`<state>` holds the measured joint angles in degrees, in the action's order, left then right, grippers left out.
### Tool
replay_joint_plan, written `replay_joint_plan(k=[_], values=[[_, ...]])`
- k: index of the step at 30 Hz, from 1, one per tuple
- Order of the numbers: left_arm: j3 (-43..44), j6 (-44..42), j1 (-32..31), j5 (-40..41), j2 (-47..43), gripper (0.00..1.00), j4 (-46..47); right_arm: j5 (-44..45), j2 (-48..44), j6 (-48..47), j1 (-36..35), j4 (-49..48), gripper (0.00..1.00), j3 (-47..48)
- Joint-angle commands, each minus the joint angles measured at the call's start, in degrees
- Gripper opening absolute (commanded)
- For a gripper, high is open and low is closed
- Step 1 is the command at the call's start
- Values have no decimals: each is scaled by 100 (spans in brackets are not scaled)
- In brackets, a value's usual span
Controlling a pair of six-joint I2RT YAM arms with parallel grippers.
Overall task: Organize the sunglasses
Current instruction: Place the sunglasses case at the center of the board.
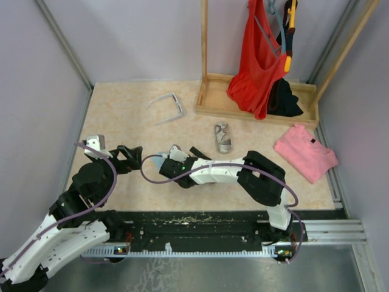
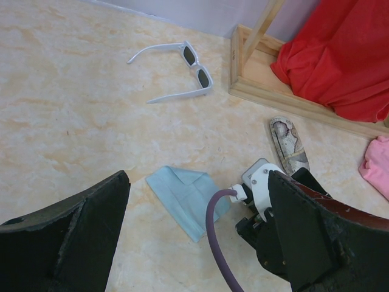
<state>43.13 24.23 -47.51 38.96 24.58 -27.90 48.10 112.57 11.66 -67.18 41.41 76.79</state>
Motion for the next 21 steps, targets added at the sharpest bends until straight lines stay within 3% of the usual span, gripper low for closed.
replay_joint_plan(k=[1, 15, 21], values=[[-27, 100, -20, 39, -83, 100, 47, -318, -658, -56, -87, -590, 86, -251], [-9, 449, -22, 180, 70, 100, -177, -1812, -2525, -135, -32, -2228, 90, -1494], [13, 543, -21, -214, 500, 99, -88, -2811, -3479, 22, 516, -2686, 89, -2069]])
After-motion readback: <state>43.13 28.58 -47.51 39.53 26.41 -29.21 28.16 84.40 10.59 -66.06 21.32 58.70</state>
